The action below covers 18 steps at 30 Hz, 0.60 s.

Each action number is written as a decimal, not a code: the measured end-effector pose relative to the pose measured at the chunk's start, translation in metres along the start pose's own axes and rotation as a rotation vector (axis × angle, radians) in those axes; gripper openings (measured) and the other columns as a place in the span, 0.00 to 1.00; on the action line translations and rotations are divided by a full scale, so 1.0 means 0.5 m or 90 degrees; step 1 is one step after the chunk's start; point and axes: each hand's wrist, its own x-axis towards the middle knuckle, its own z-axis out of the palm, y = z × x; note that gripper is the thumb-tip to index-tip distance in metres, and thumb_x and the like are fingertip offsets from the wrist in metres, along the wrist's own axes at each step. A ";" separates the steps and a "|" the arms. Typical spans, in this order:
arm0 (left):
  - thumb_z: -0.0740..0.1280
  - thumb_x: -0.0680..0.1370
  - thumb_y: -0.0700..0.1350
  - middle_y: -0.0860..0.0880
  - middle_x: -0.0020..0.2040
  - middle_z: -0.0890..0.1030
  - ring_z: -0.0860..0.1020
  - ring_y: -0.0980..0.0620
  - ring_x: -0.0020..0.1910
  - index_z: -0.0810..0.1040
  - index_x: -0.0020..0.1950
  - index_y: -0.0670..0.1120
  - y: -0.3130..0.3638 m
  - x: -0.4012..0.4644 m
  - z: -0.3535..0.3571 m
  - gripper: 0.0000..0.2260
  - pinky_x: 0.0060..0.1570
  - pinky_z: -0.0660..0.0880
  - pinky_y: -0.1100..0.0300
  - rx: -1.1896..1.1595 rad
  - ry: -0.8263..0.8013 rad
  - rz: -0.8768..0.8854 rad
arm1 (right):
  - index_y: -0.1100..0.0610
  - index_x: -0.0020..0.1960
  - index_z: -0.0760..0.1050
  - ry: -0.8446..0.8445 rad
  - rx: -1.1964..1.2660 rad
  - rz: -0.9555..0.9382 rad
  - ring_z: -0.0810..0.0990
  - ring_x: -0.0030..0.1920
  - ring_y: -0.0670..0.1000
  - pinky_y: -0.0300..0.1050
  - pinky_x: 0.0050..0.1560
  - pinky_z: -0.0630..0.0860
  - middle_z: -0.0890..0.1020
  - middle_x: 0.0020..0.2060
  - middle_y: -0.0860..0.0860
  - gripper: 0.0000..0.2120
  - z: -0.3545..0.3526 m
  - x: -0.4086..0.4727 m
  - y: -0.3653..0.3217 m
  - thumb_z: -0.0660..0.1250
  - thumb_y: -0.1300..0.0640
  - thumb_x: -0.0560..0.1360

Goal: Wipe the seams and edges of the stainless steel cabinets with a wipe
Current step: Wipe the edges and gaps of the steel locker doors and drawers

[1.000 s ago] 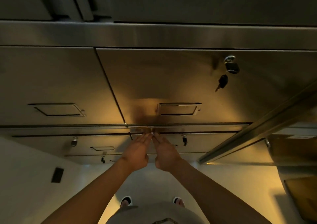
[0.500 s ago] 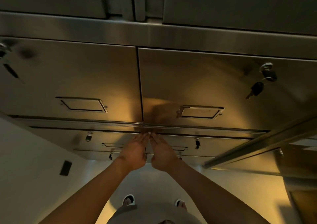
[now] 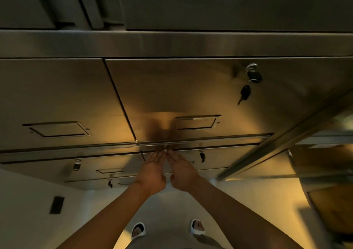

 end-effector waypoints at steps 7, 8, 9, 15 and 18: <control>0.63 0.72 0.46 0.43 0.84 0.56 0.54 0.45 0.84 0.51 0.84 0.41 0.081 0.057 0.028 0.42 0.79 0.43 0.60 0.014 -0.033 0.004 | 0.61 0.84 0.49 0.023 0.004 0.022 0.52 0.83 0.55 0.39 0.79 0.45 0.52 0.83 0.56 0.42 -0.022 -0.044 0.081 0.66 0.65 0.75; 0.64 0.74 0.46 0.44 0.84 0.55 0.53 0.46 0.84 0.50 0.85 0.42 0.092 0.062 0.030 0.42 0.80 0.43 0.61 0.017 -0.041 0.002 | 0.61 0.84 0.49 0.035 0.002 0.026 0.53 0.83 0.56 0.38 0.78 0.44 0.53 0.83 0.56 0.42 -0.025 -0.051 0.090 0.66 0.66 0.75; 0.65 0.75 0.46 0.45 0.85 0.54 0.52 0.46 0.84 0.48 0.85 0.43 0.103 0.068 0.032 0.42 0.80 0.44 0.61 0.020 -0.045 0.001 | 0.61 0.84 0.49 0.043 0.002 0.028 0.53 0.82 0.57 0.38 0.77 0.44 0.54 0.83 0.56 0.43 -0.025 -0.058 0.099 0.67 0.66 0.75; 0.66 0.75 0.44 0.46 0.85 0.53 0.52 0.48 0.84 0.48 0.85 0.43 0.166 0.104 0.049 0.42 0.78 0.40 0.64 0.035 -0.046 0.014 | 0.66 0.82 0.55 0.077 -0.023 0.007 0.59 0.81 0.61 0.47 0.80 0.45 0.60 0.81 0.62 0.43 -0.037 -0.082 0.164 0.68 0.68 0.70; 0.65 0.75 0.46 0.47 0.85 0.52 0.51 0.48 0.84 0.47 0.85 0.43 0.199 0.120 0.060 0.42 0.80 0.43 0.60 0.041 -0.058 0.009 | 0.67 0.81 0.56 0.082 -0.069 -0.007 0.61 0.80 0.61 0.50 0.80 0.51 0.62 0.80 0.63 0.43 -0.042 -0.096 0.198 0.71 0.66 0.70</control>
